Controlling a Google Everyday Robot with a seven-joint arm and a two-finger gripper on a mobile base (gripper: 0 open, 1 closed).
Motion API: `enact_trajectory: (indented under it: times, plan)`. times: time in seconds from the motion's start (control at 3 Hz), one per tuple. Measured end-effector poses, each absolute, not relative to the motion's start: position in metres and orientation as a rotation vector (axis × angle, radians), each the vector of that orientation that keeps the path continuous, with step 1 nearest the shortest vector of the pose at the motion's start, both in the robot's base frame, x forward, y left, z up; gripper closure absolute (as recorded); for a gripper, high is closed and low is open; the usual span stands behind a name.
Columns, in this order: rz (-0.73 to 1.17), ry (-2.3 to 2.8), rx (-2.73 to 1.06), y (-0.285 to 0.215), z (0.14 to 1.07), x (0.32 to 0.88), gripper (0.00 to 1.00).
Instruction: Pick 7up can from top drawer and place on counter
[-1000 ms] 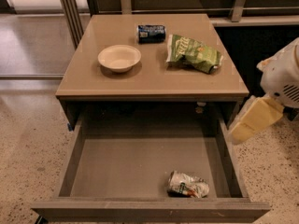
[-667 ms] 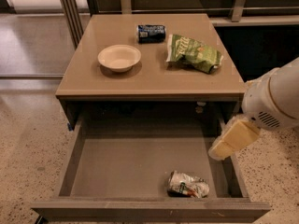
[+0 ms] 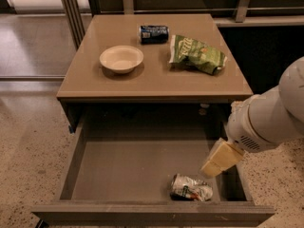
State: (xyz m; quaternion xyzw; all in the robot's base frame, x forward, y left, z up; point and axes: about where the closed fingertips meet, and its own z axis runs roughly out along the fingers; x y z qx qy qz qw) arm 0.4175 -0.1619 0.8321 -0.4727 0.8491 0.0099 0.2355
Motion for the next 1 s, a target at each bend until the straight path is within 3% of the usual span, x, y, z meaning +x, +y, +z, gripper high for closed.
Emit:
enact_trajectory:
  times: [1.0]
  plan:
    - [-0.052,2.369,-1.187,-0.145,0.780,0.413,0.00]
